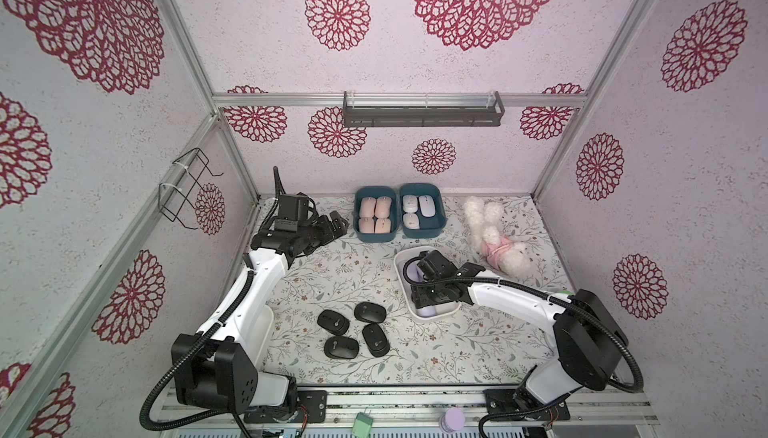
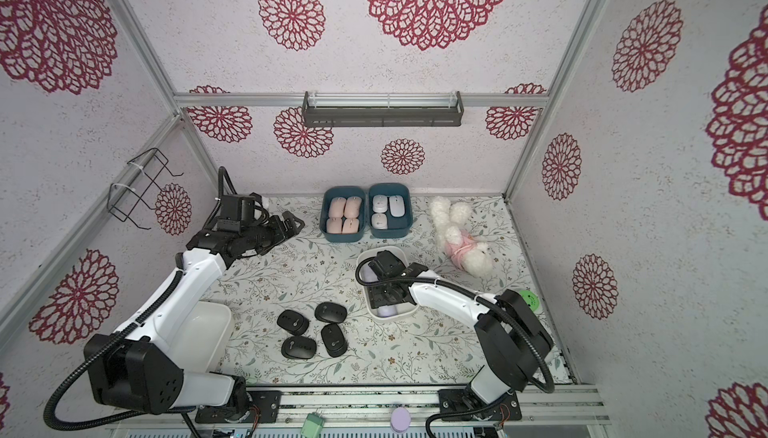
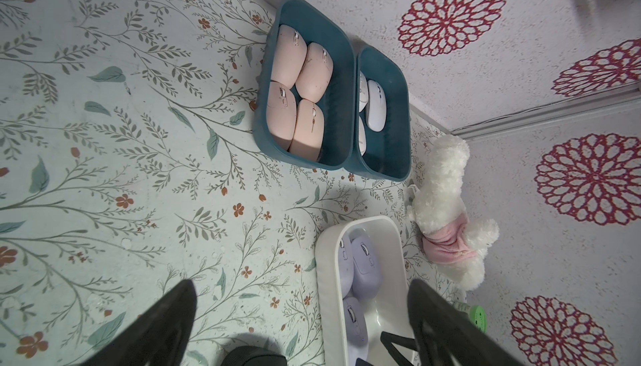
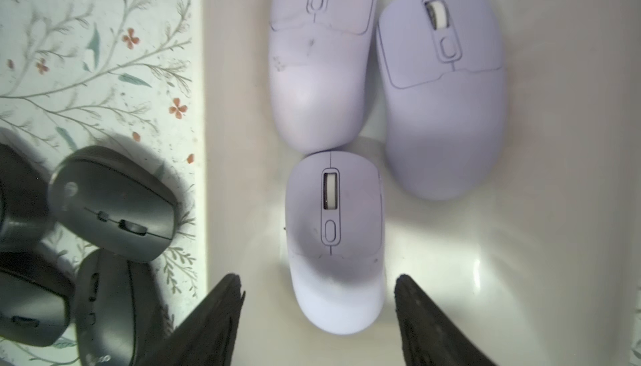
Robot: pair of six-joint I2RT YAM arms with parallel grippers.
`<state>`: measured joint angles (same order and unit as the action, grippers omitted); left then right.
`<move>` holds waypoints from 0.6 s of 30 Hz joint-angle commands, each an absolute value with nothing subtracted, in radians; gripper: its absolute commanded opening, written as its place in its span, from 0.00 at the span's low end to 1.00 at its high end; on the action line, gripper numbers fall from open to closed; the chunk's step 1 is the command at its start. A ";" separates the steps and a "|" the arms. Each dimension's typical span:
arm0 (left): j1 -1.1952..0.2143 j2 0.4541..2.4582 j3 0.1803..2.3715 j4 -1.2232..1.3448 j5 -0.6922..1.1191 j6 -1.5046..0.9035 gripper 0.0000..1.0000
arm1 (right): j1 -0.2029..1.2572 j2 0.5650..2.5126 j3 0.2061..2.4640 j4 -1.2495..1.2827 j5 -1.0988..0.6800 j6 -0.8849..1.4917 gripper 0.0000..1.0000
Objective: Place the mice by color into the storage box
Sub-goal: Place the mouse in the storage box, then adjust the storage box at the center of the board.
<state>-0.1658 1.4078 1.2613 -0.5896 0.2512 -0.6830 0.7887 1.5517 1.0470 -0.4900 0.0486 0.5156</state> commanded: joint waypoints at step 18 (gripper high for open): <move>-0.020 1.437 1.302 -0.603 0.286 -0.658 0.97 | 0.557 1.505 0.978 -0.572 0.172 0.313 0.39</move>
